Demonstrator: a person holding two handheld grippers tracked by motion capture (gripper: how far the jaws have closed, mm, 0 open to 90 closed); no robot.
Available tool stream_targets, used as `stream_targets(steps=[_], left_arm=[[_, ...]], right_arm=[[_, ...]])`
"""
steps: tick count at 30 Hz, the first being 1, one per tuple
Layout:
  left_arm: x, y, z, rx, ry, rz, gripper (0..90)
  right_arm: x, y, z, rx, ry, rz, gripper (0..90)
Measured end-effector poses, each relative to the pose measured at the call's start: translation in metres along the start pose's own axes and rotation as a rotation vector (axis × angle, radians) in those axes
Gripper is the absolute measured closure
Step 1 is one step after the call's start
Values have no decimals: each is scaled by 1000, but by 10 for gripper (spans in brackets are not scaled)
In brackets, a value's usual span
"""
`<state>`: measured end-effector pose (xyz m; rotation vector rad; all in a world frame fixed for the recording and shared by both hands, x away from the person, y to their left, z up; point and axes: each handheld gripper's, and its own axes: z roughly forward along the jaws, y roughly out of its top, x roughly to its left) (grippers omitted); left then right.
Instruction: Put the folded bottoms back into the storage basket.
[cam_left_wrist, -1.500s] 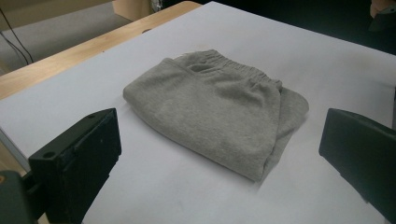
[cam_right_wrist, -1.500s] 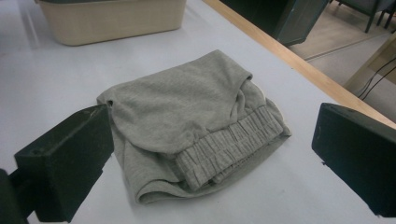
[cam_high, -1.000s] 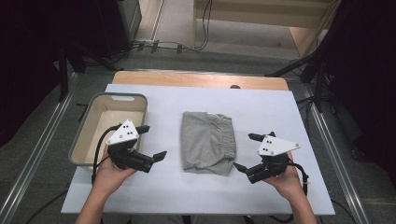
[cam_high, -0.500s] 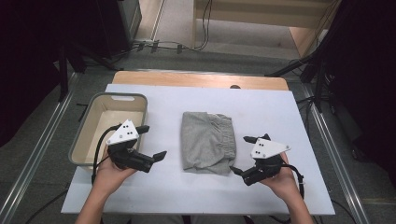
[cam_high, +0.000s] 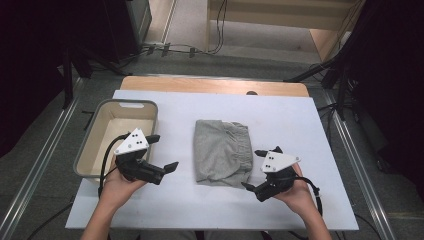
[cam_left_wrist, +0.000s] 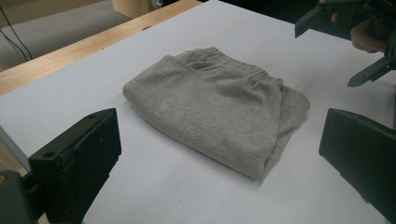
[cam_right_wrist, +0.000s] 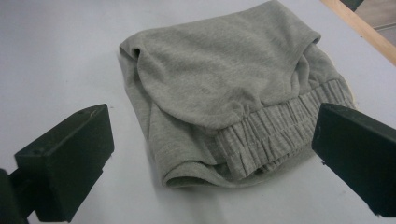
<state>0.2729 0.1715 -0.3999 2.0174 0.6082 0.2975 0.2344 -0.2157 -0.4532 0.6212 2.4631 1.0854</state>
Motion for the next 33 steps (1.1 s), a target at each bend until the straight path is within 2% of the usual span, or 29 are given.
stream_targets(steps=[12, 16, 21, 29, 30, 33], left_arm=[[0, 0, 0, 3, -2, 4, 0], [-1, 0, 0, 0, -2, 2, 0], [-1, 0, 1, 5, -1, 4, 0], [-1, 0, 2, 9, -1, 5, 0], [-1, 0, 2, 11, -2, 6, 0], [-1, 0, 3, 13, -3, 8, 0]], right_arm=[[8, -1, 17, 61, 26, -41, 0], [8, -1, 20, 62, 30, -44, 0], [9, -4, 25, 81, 27, -62, 0], [8, -7, 34, 114, 13, -64, 0], [9, -9, 35, 118, 23, -77, 39], [10, -9, 37, 114, 28, -85, 39]])
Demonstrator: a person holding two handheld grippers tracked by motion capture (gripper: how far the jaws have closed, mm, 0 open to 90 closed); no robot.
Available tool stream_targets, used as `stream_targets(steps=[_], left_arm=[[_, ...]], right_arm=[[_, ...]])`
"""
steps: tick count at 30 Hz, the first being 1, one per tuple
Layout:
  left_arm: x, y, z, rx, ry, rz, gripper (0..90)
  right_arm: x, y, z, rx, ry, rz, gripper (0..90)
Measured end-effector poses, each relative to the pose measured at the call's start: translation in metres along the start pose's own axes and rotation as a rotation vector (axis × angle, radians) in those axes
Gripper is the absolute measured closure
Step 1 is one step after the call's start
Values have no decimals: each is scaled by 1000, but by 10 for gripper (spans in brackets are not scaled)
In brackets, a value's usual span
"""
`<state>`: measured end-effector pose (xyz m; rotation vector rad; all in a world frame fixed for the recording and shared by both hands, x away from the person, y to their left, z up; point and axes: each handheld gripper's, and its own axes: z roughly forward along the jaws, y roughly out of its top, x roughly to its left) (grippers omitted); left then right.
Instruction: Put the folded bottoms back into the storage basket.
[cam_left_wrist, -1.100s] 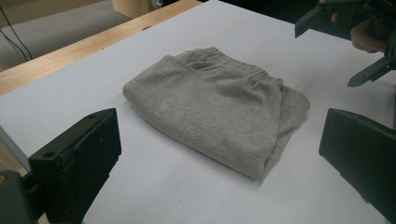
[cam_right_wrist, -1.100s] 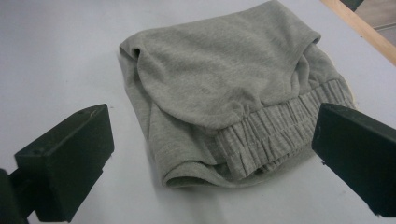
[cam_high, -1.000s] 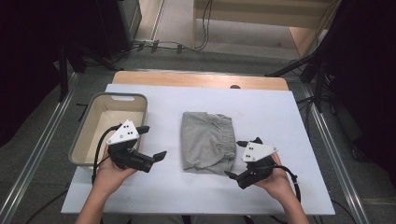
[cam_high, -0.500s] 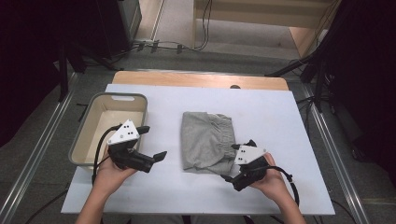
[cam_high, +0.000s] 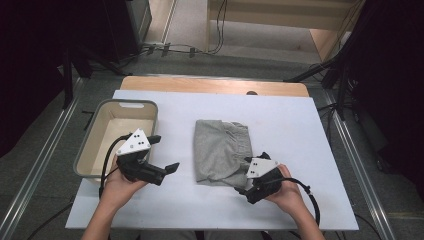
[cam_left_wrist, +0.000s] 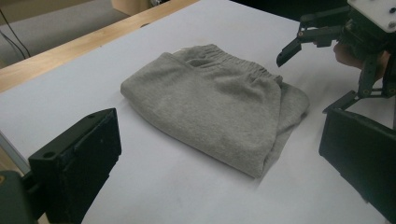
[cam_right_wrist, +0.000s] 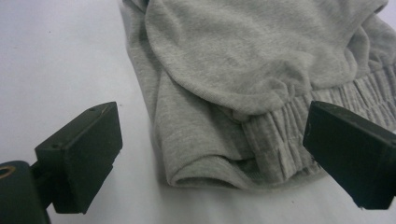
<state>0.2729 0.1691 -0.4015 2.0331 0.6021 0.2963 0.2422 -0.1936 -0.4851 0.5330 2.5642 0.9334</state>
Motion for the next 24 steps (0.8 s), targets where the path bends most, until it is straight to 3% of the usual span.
stream_targets(steps=[6, 8, 24], left_arm=[[-1, 0, 1, 1, -2, 0, 0], [-1, 0, 1, 3, -4, -1, 0], [-1, -2, 5, 17, -8, -3, 0]], right_arm=[[0, -6, 6, 5, -11, -13, 59], [-1, -7, 7, 7, -6, -9, 112], [3, -9, 19, 38, -38, -86, 193]])
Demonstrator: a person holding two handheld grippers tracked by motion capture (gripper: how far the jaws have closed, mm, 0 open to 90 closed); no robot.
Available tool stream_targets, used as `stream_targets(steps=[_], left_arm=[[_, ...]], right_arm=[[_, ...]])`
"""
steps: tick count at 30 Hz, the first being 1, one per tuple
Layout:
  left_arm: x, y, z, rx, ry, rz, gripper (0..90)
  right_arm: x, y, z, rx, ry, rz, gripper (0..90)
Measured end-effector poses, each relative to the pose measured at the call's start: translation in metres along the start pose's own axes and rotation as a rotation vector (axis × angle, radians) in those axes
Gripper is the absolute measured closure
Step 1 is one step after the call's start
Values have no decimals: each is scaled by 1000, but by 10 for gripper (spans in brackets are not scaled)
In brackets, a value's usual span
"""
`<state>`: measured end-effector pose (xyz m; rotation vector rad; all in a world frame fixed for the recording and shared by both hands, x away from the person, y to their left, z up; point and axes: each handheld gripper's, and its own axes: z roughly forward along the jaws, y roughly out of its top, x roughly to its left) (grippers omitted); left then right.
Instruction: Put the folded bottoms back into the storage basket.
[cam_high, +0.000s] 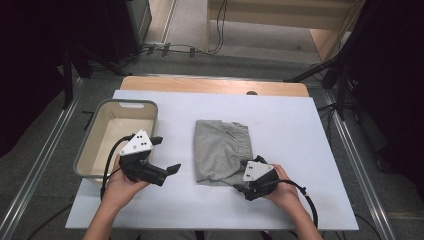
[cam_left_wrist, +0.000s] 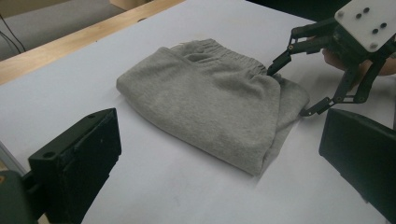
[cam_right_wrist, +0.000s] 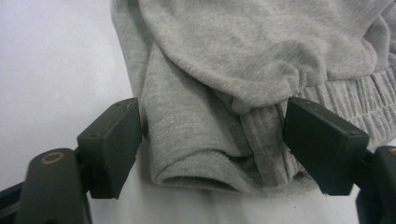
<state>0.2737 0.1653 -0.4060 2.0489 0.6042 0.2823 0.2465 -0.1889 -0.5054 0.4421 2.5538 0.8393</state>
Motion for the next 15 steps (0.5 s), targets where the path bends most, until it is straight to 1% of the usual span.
stream_targets(steps=[2, 5, 8, 11, 14, 15], left_arm=[[0, 0, 0, 0, -1, 0, 0], [0, 0, 0, 0, -2, 1, 0], [0, 0, 1, 1, -2, 1, 0], [-1, 0, 1, 1, -2, 1, 0], [-1, 0, 1, 3, -1, 2, 0], [-1, 0, 1, 4, -2, 3, 0]], right_arm=[[2, 0, 2, 16, -5, -14, 195], [2, 0, 2, 13, -2, -11, 213], [1, -1, 3, 9, 5, 12, 240], [-1, -1, 3, 13, -5, 23, 288], [-1, -2, 3, 15, -8, 29, 303], [-2, -2, 4, 11, -10, 38, 312]])
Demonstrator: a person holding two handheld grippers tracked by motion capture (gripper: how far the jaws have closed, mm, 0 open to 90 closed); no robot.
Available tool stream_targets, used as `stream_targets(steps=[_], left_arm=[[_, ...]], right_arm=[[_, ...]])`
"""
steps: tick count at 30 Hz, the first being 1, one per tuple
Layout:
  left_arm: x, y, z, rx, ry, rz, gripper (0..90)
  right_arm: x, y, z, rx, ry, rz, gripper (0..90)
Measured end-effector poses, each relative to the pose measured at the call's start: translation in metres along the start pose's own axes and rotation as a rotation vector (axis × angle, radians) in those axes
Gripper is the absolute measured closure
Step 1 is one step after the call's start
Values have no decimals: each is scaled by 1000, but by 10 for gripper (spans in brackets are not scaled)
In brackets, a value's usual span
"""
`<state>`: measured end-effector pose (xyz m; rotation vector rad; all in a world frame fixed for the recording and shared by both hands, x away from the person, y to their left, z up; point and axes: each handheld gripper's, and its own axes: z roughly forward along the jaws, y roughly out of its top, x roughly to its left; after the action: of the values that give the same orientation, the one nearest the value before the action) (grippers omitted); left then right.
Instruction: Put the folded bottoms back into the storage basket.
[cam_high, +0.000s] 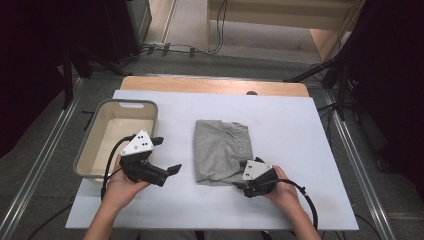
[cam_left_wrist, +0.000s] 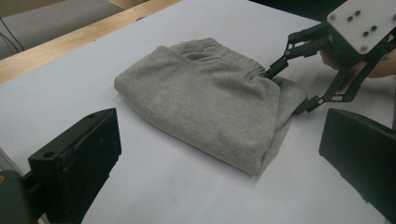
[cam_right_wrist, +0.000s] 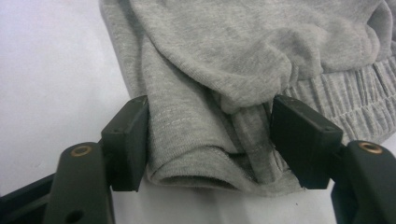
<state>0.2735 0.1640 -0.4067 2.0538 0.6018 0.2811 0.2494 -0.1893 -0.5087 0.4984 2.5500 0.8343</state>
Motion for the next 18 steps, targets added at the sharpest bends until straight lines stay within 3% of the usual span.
stream_targets(steps=[3, 4, 5, 6, 7, 14, 18], left_arm=[[0, 0, 0, 0, -1, -1, 0], [0, 0, 0, -1, -1, -2, 0], [0, 0, 0, -1, -1, -2, 0], [0, 0, 1, -1, -1, -3, 0], [0, 0, 1, 0, -1, -3, 0], [0, -1, 2, 6, -3, -1, 0], [-1, -1, 4, 6, -4, 0, 0]], right_arm=[[-1, 0, 0, 4, -9, 14, 383], [-1, 0, 1, 15, -27, 21, 453], [-1, 0, 1, 15, -27, 21, 453], [0, 1, 1, 25, -56, 25, 541], [0, 1, 2, 26, -65, 32, 562], [1, 2, 3, 40, -73, 71, 570], [2, 3, 3, 39, -81, 54, 557]])
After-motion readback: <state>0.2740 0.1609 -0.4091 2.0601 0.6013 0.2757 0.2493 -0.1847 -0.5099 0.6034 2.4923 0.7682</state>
